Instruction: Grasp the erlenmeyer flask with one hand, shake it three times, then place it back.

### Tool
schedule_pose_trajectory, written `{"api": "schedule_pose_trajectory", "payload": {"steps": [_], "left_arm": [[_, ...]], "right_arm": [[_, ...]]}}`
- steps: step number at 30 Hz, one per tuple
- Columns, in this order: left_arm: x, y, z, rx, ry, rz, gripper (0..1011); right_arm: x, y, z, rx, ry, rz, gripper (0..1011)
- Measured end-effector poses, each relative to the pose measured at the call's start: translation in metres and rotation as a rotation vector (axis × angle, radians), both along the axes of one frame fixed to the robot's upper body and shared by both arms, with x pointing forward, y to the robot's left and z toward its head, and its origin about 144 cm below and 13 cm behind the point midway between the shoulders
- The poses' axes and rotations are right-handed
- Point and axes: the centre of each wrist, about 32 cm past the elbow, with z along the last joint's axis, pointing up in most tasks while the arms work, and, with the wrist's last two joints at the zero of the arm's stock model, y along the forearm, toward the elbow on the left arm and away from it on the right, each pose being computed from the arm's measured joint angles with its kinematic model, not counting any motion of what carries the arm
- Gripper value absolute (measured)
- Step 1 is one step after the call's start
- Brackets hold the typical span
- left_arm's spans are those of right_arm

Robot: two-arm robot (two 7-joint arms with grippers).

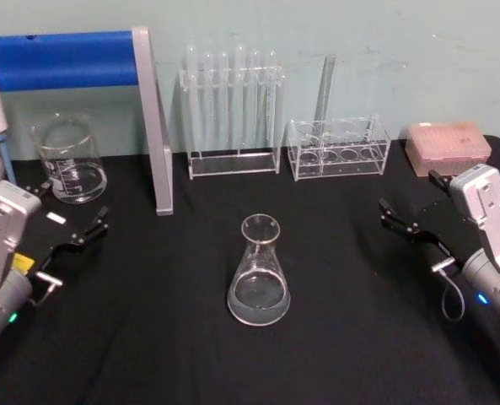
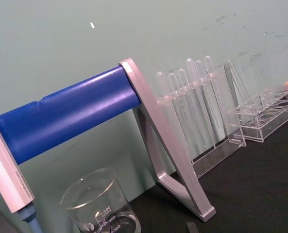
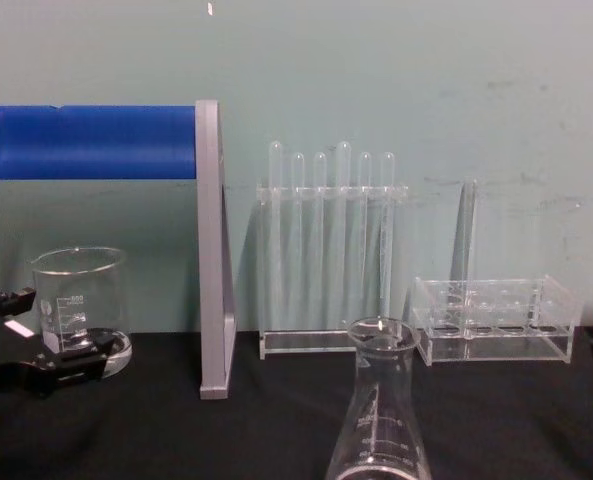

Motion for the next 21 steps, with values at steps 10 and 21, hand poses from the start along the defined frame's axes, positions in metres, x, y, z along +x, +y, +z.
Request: {"api": "schedule_pose_trajectory", "payload": {"steps": [10,21], "left_arm": [[0.0,0.0,0.0,0.0,0.0,0.0,1001],[0.0,0.0,0.0,0.0,0.0,0.0,1001]], "right_arm": [[0.0,0.0,0.0,0.0,0.0,0.0,1002],[0.0,0.0,0.0,0.0,0.0,0.0,1002]]}}
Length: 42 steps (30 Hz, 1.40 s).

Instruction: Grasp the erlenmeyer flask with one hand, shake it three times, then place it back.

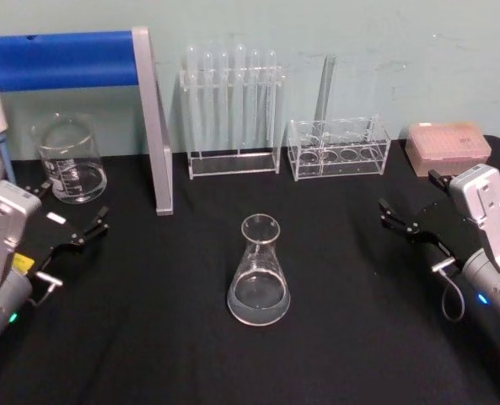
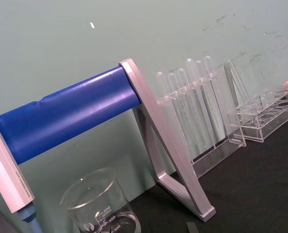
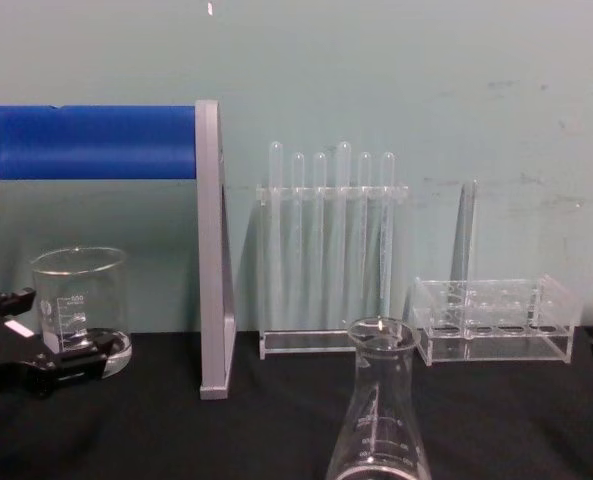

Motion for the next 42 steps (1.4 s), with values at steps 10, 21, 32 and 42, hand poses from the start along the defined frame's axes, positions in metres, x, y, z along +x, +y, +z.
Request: {"api": "schedule_pose_trajectory", "payload": {"steps": [10,21,32,42], "left_arm": [[0.0,0.0,0.0,0.0,0.0,0.0,1001],[0.0,0.0,0.0,0.0,0.0,0.0,1001],[0.0,0.0,0.0,0.0,0.0,0.0,1001],[0.0,0.0,0.0,0.0,0.0,0.0,1001]], "right_arm": [[0.0,0.0,0.0,0.0,0.0,0.0,1002],[-0.009,0.002,0.005,0.096,0.037,0.08,1002],[-0.033,0.018,0.01,0.271,0.144,0.273,1002],[-0.04,0.038,0.006,0.34,0.232,0.43,1002]]}}
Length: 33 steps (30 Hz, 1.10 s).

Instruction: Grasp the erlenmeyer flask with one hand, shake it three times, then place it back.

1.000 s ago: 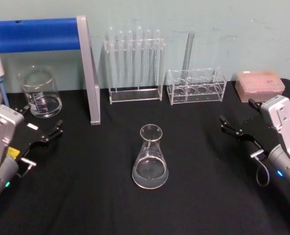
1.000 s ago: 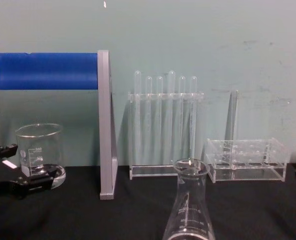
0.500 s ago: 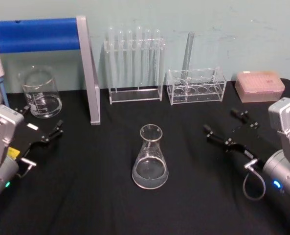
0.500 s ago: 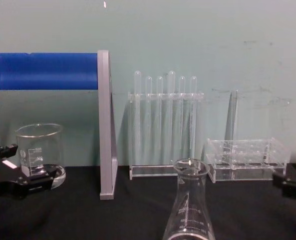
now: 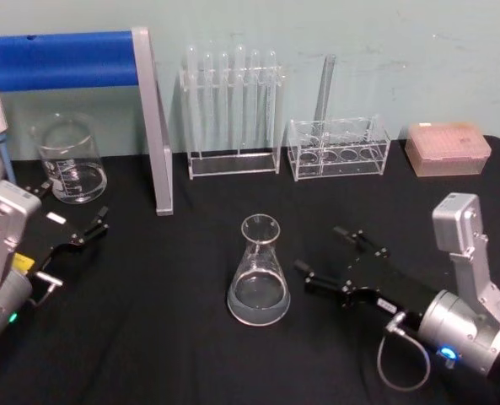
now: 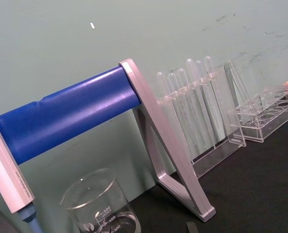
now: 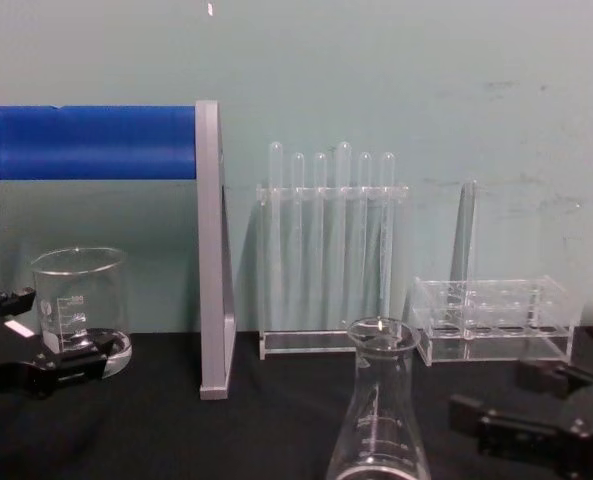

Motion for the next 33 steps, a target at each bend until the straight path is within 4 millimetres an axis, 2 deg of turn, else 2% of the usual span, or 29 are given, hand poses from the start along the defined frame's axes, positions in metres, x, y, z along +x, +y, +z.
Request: {"api": "schedule_pose_trajectory", "payload": {"steps": [12,33], "left_arm": [[0.0,0.0,0.0,0.0,0.0,0.0,1001],[0.0,0.0,0.0,0.0,0.0,0.0,1001]], "right_arm": [[0.009,0.017,-0.004,-0.002,0.0,0.093,1003],[0.044,0.043,-0.007,-0.014,-0.06,0.15,1002]]}}
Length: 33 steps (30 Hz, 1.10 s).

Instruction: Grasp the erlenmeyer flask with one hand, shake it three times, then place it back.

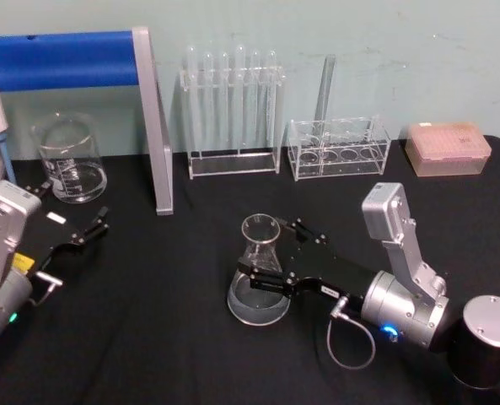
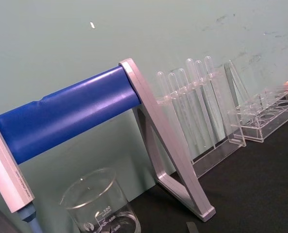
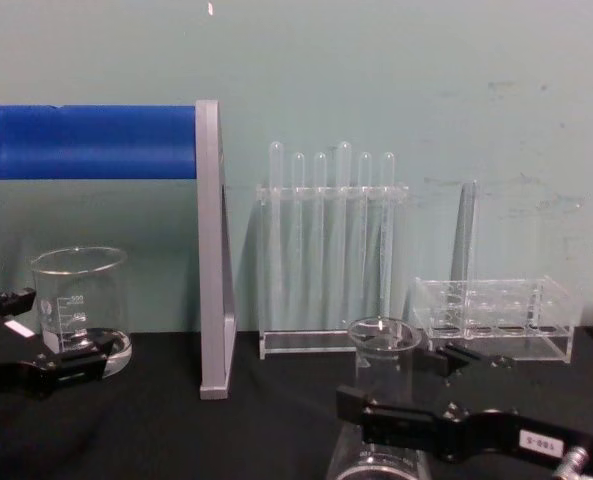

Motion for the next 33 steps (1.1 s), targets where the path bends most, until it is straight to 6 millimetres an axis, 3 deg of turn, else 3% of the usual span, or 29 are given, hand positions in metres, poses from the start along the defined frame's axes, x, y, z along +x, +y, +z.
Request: {"api": "schedule_pose_trajectory", "payload": {"steps": [26,33], "left_arm": [[0.0,0.0,0.0,0.0,0.0,0.0,1001],[0.0,0.0,0.0,0.0,0.0,0.0,1001]], "right_arm": [[0.008,0.0086,0.0006,0.005,-0.022,0.008,1003],[0.0079,0.0083,0.0006,0.006,-0.021,0.007,867]]}}
